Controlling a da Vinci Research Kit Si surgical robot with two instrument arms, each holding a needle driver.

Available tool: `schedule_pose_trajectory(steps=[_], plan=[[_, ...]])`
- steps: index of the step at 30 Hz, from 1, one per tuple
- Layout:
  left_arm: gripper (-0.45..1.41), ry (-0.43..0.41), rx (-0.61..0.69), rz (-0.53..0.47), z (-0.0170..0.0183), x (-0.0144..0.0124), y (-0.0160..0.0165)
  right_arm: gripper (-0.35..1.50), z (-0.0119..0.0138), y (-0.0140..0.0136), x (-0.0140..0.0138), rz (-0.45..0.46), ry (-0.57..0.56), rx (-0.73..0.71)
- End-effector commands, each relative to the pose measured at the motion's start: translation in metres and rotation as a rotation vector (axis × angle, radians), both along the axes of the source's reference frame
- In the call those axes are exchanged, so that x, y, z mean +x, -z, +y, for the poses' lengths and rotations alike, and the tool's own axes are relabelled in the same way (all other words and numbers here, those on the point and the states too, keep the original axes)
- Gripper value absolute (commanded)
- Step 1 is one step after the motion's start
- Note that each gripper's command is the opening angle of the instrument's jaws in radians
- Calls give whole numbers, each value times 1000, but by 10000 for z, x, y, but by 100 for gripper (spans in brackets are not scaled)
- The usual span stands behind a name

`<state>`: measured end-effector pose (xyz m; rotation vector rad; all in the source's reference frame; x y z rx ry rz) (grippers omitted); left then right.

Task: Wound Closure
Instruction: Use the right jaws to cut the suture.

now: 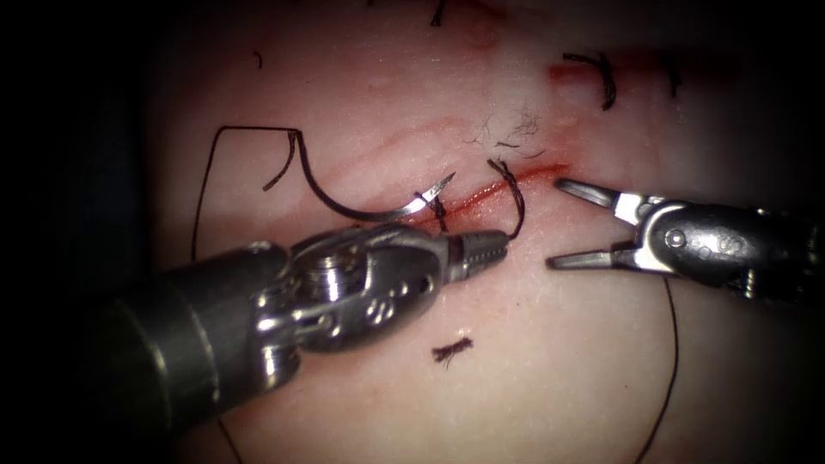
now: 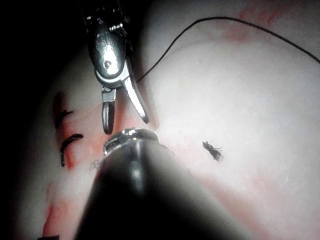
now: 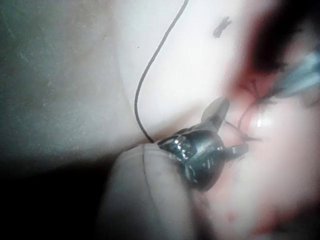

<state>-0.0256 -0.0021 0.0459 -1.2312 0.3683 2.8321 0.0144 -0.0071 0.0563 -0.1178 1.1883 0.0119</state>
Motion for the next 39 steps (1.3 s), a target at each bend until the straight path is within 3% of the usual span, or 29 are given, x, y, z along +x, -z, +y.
schedule_pose_trajectory(steps=[1, 10, 17, 18, 20, 22, 23, 25, 29, 34, 39], plan=[[-35, 3, -3, -4, 6, -6, -1, 120, 6, -4, 12, 5, -5, -14], [-35, 30, -11, -24, 14, -4, 12, 120, 10, -7, 47, 16, -31, -90], [-35, 30, -12, -23, 13, -4, 11, 123, 9, -8, 53, 12, -25, -108], [-17, 36, -8, -23, 15, -6, 9, 125, 7, -7, 49, 15, -20, -108], [37, 61, 19, -31, 17, -8, 8, 126, 5, -7, 45, 21, -17, -110], [60, 87, 50, -41, 19, -9, 7, 131, 2, -9, 38, 22, -14, -115], [60, 87, 50, -41, 19, -9, 7, 131, 2, -9, 38, 22, -14, -115], [76, 102, 57, -42, 17, -13, 1, 135, -10, -14, 16, -13, 3, -127], [77, 90, 56, -53, 10, -21, -7, 135, -16, -13, -14, -57, -6, -122], [73, 27, 58, -100, -3, -43, -24, 133, -11, 0, -73, -99, -51, -106], [72, -25, 56, -107, -12, -53, -40, 133, -7, 6, -87, -117, -90, -96]])
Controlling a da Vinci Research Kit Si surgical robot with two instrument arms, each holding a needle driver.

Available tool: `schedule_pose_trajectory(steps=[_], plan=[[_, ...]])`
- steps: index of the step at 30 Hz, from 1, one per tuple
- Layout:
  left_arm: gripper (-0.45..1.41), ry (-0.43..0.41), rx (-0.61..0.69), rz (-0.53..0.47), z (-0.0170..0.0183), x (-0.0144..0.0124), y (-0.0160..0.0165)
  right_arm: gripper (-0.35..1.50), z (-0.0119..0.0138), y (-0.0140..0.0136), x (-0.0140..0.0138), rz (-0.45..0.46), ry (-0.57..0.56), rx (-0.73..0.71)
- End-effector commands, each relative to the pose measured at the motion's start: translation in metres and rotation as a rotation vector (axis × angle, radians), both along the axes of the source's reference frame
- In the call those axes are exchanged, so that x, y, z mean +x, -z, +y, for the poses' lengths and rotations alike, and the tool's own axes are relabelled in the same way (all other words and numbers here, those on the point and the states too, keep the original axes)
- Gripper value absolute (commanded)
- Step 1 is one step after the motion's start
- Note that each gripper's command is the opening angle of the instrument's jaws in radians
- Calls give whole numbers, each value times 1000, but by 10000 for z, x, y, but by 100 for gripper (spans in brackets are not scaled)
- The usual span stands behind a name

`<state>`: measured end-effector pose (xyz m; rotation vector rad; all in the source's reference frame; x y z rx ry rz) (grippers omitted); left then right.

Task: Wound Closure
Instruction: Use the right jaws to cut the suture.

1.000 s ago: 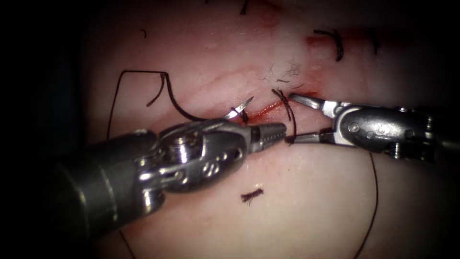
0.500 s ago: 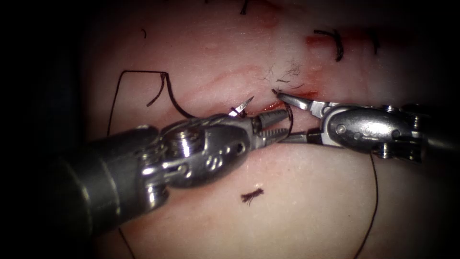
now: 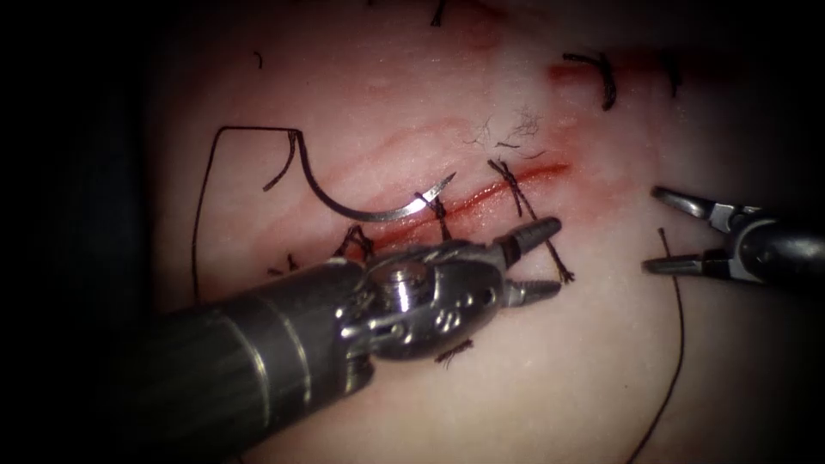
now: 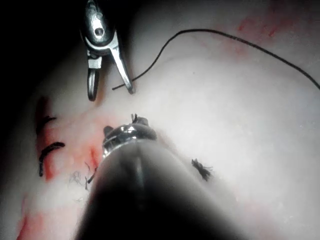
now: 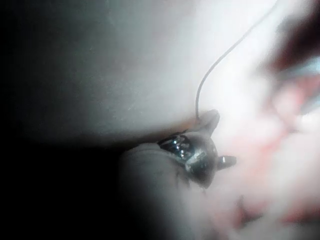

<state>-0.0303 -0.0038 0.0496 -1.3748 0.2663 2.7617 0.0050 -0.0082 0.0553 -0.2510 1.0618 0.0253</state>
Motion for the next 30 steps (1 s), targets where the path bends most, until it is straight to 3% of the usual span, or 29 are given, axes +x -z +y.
schedule_pose_trajectory(steps=[1, 13, 14, 15, 17, 18, 21, 30], plan=[[72, -1, -3, -2, 5, -6, -3, 133, 3, -4, 6, 4, -2, -1], [65, -27, -4, 7, 9, -22, -14, 130, 1, -5, 21, 8, -8, 0], [58, -26, -6, 8, 10, -21, -15, 130, 1, -5, 21, 8, -8, 0], [39, -30, -6, 6, 11, -20, -16, 130, 1, -5, 21, 8, -8, 0], [-18, -37, -7, 3, 9, -17, -16, 128, 1, -5, 22, 10, -10, -1], [-35, -58, -37, 8, 8, -15, -17, 128, 1, -5, 22, 10, -11, -1], [-35, -37, -58, 28, 7, -14, -20, 126, 1, -4, 23, 11, -14, 4], [-35, -79, -109, 0, 17, -12, -22, 121, 1, -2, 25, 13, -17, 5]])
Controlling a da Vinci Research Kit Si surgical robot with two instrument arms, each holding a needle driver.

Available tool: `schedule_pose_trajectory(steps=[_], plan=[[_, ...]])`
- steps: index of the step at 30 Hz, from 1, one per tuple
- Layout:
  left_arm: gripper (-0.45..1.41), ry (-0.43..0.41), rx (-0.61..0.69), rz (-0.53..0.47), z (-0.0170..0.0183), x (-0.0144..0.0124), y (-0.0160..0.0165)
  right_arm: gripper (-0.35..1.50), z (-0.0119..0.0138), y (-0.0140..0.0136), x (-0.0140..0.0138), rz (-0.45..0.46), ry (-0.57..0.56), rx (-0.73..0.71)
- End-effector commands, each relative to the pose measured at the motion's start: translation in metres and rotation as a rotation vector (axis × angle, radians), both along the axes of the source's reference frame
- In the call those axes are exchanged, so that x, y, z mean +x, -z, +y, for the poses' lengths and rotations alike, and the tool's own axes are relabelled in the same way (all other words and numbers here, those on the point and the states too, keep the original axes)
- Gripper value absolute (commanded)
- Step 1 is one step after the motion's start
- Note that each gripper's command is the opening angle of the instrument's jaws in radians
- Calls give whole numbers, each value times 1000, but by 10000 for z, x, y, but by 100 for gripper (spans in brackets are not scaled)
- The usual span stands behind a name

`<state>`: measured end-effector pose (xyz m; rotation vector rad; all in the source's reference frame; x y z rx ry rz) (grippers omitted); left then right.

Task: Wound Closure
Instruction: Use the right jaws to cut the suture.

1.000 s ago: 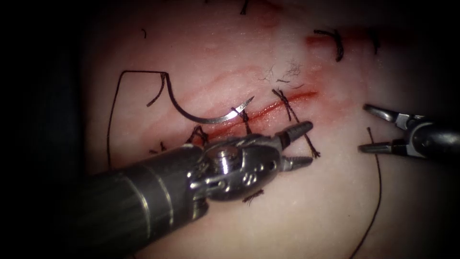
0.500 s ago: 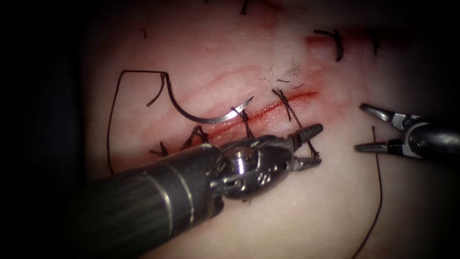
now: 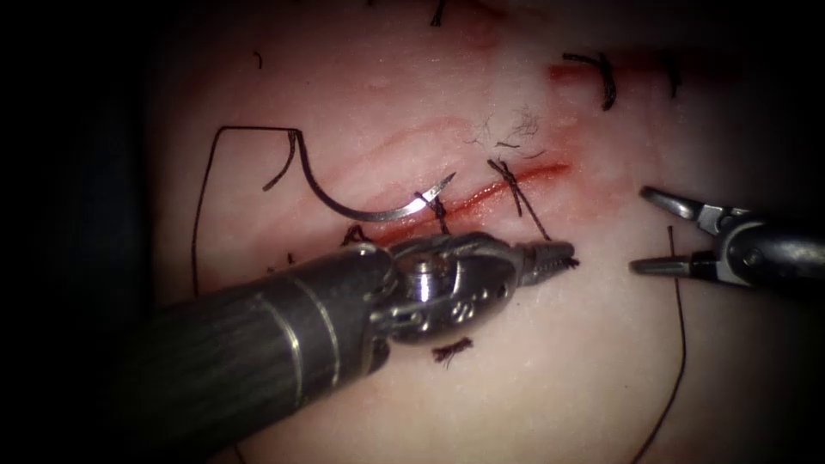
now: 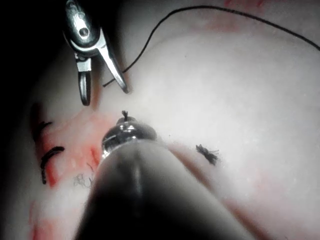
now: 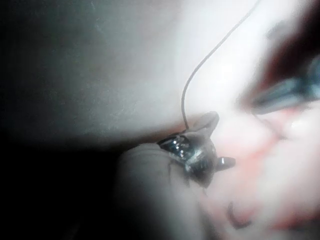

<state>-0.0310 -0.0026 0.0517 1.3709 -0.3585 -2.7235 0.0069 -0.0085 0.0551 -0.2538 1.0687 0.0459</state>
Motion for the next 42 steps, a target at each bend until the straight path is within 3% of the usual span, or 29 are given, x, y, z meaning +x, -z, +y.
schedule_pose_trajectory(steps=[1, 12, 16, 19, 31, 42], plan=[[-35, -4, 0, -3, 5, -5, -1, 120, 3, -4, 7, 3, 1, -3], [-35, 49, 166, -63, 20, 1, 8, 113, 2, 0, 14, 25, 12, 2], [-35, 92, 229, -130, 22, 11, 9, 111, 0, 1, 23, 39, 19, 10], [-35, 108, 266, -170, 23, 20, 10, 108, 0, 2, 35, 55, 27, 20], [-35, 103, 273, -175, 21, 41, 36, 111, 22, -15, 111, 60, 78, -27], [-35, 117, 264, -185, 25, 46, 43, 114, 23, -25, 143, 69, 76, -52]])
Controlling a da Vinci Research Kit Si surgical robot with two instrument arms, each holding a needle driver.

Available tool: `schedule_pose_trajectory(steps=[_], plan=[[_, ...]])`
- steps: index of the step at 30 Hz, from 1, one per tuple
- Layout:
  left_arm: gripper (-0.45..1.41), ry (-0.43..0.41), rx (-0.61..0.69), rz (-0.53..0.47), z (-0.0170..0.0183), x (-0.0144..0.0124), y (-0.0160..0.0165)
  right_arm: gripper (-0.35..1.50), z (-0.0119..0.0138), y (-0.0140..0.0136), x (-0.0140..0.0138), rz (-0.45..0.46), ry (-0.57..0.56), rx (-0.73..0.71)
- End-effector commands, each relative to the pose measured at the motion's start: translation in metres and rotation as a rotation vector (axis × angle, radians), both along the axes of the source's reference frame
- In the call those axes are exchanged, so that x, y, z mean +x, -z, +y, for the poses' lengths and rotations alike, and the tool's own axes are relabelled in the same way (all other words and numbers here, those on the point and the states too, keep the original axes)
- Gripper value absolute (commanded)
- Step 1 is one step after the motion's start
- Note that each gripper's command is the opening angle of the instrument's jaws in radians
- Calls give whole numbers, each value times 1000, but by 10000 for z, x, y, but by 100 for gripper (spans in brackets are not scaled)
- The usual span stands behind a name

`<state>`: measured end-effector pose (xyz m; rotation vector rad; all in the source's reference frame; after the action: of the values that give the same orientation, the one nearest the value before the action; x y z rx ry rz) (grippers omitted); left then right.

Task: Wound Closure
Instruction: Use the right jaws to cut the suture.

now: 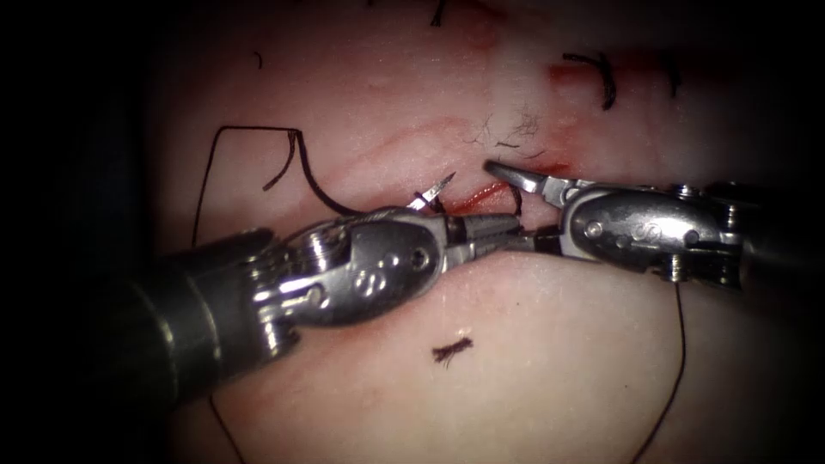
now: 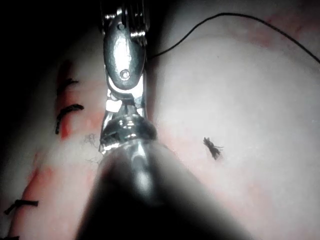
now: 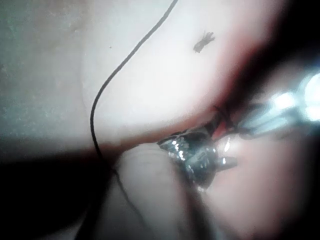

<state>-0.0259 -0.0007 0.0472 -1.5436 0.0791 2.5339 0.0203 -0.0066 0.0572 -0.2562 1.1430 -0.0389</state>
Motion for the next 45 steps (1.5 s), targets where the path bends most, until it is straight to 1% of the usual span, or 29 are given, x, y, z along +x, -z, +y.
schedule_pose_trajectory(steps=[1, 10, 15, 19, 20, 21, 22, 25, 29, 33, 34, 35, 36, 37, 38, 42, 43, 45], plan=[[-35, 0, -3, -2, 5, -6, -2, 114, 4, -5, 12, 7, 3, -4], [-35, 0, -7, 0, 3, -7, 0, 111, 5, -12, 31, 23, 38, -9], [-35, 2, -7, 1, 1, -9, 2, 108, 8, -18, 33, 23, 35, -14], [-35, 3, -7, 2, -1, -11, 3, 96, 10, -20, 33, 24, 35, -14], [-35, 1, -12, 3, -1, -12, 3, 88, 10, -20, 33, 24, 36, -14], [-35, 1, -12, 3, -1, -12, 3, 34, 9, -19, 33, 21, 52, -7], [-35, 1, -12, 3, -1, -12, 2, -35, 9, -18, 32, 11, 93, 3], [-35, 1, -12, 3, 0, -12, 2, -35, 11, -13, 29, 20, 140, -11], [-35, 1, -12, 3, 0, -12, 2, -35, 14, -6, 28, -4, 133, -50], [-35, 1, -12, 3, -1, -11, 3, -35, 15, -6, 26, -17, 119, -53], [-35, 0, -11, 2, -3, -11, 5, 73, 12, -5, 20, -3, 68, -47], [-35, -1, -10, 1, -4, -10, 7, 104, 10, -4, 15, 8, 33, -44], [-35, -7, -14, -1, -6, -10, 9, 123, 6, 0, 7, 12, 16, -39], [-35, -7, -13, -1, -7, -10, 11, 133, 3, 4, 0, 6, 6, -41], [-35, -15, -17, -4, -11, -10, 14, 136, 1, 8, -8, -1, 0, -34], [-35, -40, -21, -18, -27, -19, 23, 138, 0, 30, -46, -16, 4, -4], [-35, -52, -19, -27, -36, -28, 27, 141, 6, 40, -65, -21, -10, 18], [-35, -69, -17, -40, -44, -37, 29, 143, 13, 45, -82, -24, -52, 20]])
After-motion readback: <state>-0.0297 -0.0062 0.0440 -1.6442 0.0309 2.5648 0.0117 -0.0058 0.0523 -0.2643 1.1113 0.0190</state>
